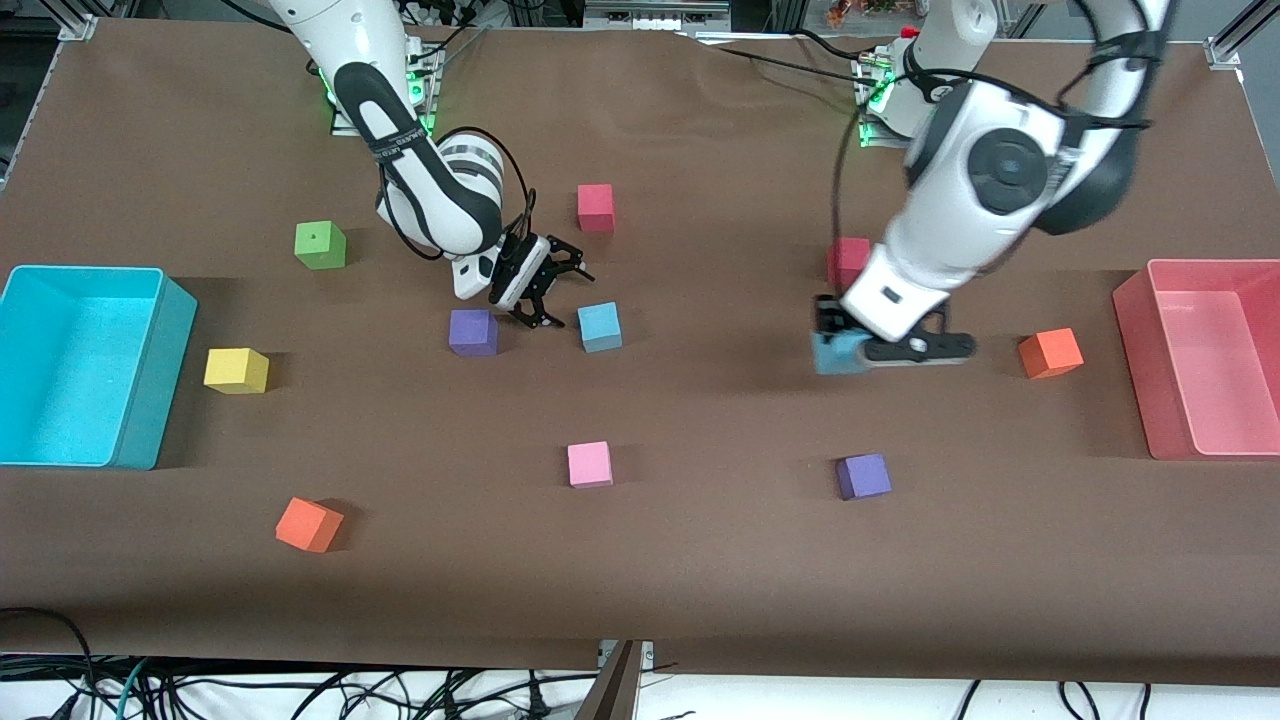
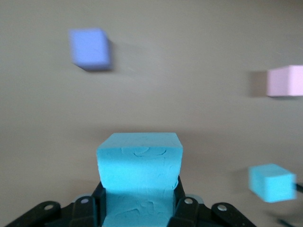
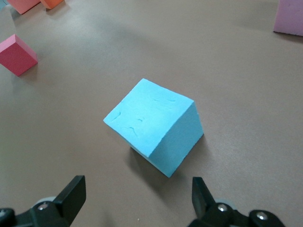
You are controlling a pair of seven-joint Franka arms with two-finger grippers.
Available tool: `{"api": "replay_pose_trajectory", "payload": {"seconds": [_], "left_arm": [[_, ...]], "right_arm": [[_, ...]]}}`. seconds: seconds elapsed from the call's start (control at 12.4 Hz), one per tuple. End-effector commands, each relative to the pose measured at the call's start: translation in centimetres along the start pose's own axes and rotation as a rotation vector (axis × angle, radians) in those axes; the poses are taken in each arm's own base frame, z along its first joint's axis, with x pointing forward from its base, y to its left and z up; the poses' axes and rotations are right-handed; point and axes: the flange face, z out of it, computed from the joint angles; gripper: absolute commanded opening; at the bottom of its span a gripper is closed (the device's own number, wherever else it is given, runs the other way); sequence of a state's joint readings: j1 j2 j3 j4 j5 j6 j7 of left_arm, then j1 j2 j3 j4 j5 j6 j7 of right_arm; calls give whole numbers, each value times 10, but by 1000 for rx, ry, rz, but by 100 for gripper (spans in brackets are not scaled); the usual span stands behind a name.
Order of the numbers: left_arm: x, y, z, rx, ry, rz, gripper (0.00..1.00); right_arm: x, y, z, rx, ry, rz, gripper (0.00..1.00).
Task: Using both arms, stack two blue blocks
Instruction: 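Lift the cyan cube and carry it over the placed cyan cube, then lower the held cyan cube onto the placed cyan cube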
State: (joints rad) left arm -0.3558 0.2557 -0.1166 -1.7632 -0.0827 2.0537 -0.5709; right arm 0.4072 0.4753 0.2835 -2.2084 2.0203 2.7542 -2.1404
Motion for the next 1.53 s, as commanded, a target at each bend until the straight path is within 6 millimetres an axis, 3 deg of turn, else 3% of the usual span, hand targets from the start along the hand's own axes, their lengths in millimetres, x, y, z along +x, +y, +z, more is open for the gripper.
{"api": "replay_pose_trajectory", "payload": {"seconds": [0.0,0.16,0.32,0.4,0.72,1.45], "left_arm": [[-11,103,46,-16,-45,-66,0],[-27,160,68,-45,-54,-92,0],[-45,203,94,-32,-36,-119,0],[-51,215,111,-21,-37,-135,0],[-77,236,140,-19,-63,-141,0],[-110,253,180,22,-98,-139,0]], "right_arm": [[3,-1,2,-15,6,-11,99],[3,-1,2,-15,6,-11,99],[3,-1,2,-15,6,-11,99],[2,0,2,-15,5,-9,99],[2,0,2,-16,4,-9,99],[2,0,2,-14,5,-11,99]]}}
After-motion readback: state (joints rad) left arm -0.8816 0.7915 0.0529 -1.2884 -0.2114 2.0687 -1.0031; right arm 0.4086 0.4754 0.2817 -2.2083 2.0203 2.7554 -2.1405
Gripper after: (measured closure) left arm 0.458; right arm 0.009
